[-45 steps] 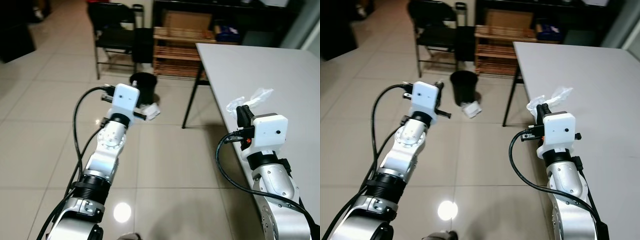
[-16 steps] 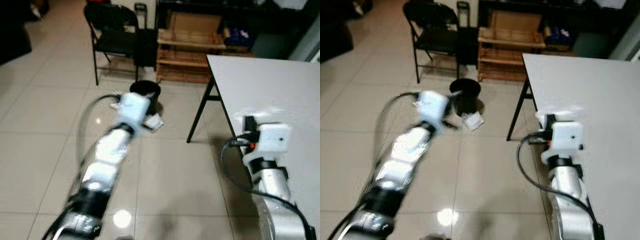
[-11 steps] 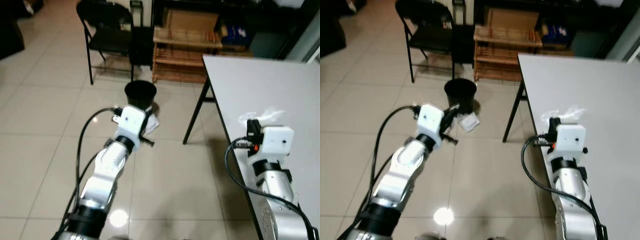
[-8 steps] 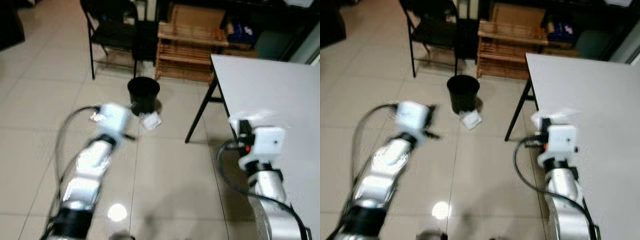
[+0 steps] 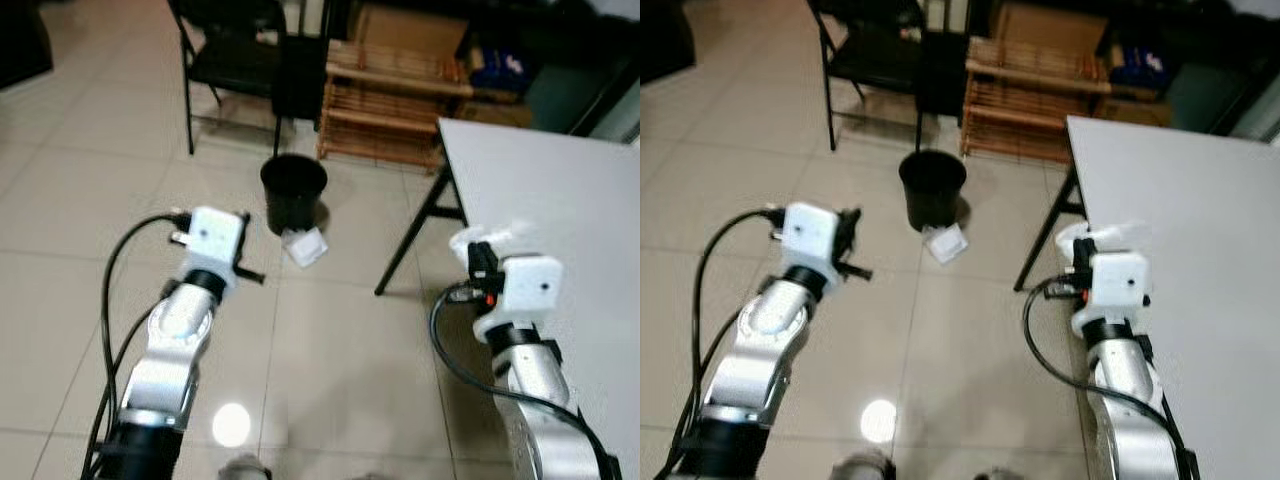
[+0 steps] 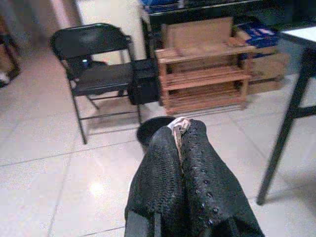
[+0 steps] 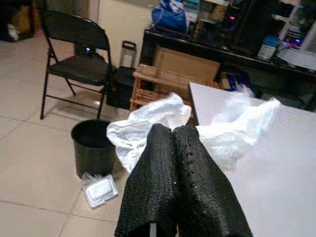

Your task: Picking trash to rubbish bin

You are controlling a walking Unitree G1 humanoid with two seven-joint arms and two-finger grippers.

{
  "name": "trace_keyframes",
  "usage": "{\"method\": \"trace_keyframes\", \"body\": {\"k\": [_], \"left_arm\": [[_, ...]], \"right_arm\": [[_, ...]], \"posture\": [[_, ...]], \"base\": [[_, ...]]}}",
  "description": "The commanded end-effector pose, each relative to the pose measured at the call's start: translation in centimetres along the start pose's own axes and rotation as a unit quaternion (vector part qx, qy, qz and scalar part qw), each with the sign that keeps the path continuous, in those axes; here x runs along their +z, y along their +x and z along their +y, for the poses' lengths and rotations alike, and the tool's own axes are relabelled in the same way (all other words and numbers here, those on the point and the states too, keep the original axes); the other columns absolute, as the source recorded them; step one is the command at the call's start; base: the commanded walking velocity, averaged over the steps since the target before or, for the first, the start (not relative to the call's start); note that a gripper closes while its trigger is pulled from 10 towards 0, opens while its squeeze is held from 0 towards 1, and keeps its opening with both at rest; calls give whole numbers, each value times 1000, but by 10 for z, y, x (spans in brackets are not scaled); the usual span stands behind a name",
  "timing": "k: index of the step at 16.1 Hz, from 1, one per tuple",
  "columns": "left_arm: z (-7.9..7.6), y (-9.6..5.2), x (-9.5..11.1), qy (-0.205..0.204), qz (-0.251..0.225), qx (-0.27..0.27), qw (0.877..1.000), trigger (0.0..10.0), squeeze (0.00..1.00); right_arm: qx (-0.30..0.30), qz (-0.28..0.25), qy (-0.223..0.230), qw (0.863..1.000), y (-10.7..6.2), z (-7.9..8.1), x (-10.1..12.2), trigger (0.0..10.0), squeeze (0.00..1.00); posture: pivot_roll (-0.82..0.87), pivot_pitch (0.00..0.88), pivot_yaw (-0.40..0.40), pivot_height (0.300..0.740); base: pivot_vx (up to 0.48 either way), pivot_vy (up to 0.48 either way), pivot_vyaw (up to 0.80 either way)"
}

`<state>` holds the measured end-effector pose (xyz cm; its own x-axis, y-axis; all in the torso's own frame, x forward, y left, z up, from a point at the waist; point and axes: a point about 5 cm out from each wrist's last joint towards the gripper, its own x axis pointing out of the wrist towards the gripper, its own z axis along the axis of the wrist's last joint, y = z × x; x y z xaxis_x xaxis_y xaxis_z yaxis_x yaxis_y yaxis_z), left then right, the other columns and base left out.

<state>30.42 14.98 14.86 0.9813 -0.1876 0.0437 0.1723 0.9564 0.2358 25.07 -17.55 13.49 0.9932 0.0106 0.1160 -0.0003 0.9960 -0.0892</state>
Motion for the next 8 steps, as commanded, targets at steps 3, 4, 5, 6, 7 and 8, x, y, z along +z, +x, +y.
{"method": "trace_keyframes", "body": {"k": [3,4,5,6,7,8], "left_arm": [[-11,3,1,-4,2,-12,1000,10000,0],[-11,4,1,-4,2,-12,1000,10000,0],[-11,4,1,-4,2,-12,1000,10000,0],[-11,5,2,-5,2,-12,1000,10000,0],[-11,6,2,-5,2,-12,1000,10000,0],[-11,6,2,-6,2,-12,1000,10000,0]], "right_arm": [[-8,1,-6,1000,0,-7,-1,10000,0],[-9,1,-6,1000,1,-7,-1,10000,0],[-10,0,-6,1000,1,-7,-1,10000,0],[-11,-1,-5,1000,1,-8,-1,10000,0],[-12,-1,-5,1000,1,-8,-1,10000,0],[-13,-2,-5,1000,1,-8,0,10000,0]], "posture": [[259,145,-107,740],[259,145,-107,740],[257,142,-104,740],[256,140,-103,740],[256,140,-103,740],[255,139,-101,740]], "base": [[419,0,800],[431,0,800],[458,0,419],[469,0,0],[465,0,0],[465,0,0]]}}
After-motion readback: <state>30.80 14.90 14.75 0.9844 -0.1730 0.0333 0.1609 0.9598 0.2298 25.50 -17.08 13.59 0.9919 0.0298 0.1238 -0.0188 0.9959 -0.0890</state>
